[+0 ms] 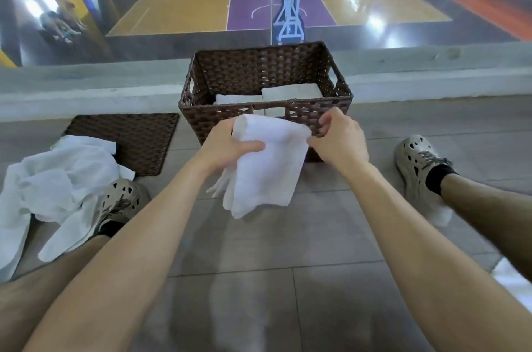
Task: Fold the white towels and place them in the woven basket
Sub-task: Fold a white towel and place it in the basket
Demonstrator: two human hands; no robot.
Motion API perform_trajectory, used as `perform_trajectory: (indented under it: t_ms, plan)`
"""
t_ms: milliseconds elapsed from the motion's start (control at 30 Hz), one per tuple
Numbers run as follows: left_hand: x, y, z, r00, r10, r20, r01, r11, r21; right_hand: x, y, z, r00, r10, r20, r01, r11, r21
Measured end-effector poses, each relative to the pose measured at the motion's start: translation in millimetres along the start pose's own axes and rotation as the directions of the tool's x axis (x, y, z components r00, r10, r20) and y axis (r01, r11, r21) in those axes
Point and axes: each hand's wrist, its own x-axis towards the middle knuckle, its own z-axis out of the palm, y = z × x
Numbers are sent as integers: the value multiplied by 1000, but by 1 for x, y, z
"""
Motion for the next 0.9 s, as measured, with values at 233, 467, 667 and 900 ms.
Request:
perform_trajectory:
  t_ms: [233,467,667,900]
  plan:
    - [-5,31,4,957,-86,-275,81,996,-30,-35,-9,0,885,-169,434,-31,908,417]
    - [-15,73,-5,900,-234,-367,166,964,-209,-93,-60,2,911,-278,303,284,958,25]
    - [-36,124,-14,890,-189,-416,111,972,-205,-100,-85,9,924,-366,-108,344,921,-184]
    - [-65,130,-66,908,-123,-400,-15,946,-325,-71,-71,-72,987,-158,21,95,692,716]
